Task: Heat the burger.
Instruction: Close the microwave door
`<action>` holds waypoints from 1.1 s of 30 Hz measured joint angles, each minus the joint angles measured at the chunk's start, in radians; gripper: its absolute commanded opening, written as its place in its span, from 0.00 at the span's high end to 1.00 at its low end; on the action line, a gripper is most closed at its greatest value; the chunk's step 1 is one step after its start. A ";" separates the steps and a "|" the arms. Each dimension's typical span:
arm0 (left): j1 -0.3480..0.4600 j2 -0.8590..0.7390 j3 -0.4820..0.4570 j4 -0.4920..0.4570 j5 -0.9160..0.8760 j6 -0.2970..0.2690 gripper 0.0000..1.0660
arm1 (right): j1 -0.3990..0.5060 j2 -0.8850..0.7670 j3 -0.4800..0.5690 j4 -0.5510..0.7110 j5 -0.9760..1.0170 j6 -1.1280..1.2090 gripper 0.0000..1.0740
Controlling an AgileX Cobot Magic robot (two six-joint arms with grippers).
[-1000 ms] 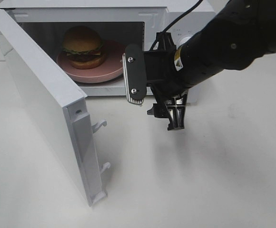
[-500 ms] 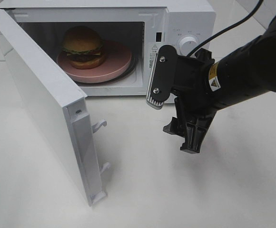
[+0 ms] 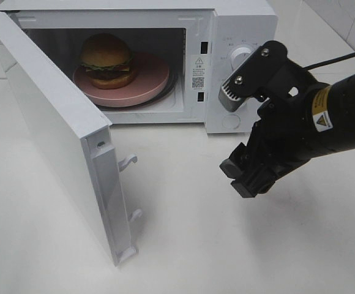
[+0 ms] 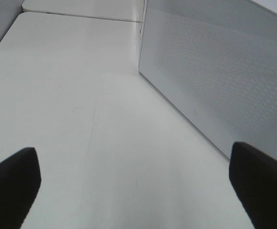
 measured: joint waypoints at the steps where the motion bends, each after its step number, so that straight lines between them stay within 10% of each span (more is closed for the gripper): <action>1: 0.000 0.000 0.000 0.000 0.000 0.000 0.06 | 0.000 0.000 0.000 0.000 0.000 0.000 0.30; 33: 0.000 0.000 0.000 0.000 0.000 0.000 0.06 | 0.000 -0.233 0.108 0.004 0.237 0.308 0.31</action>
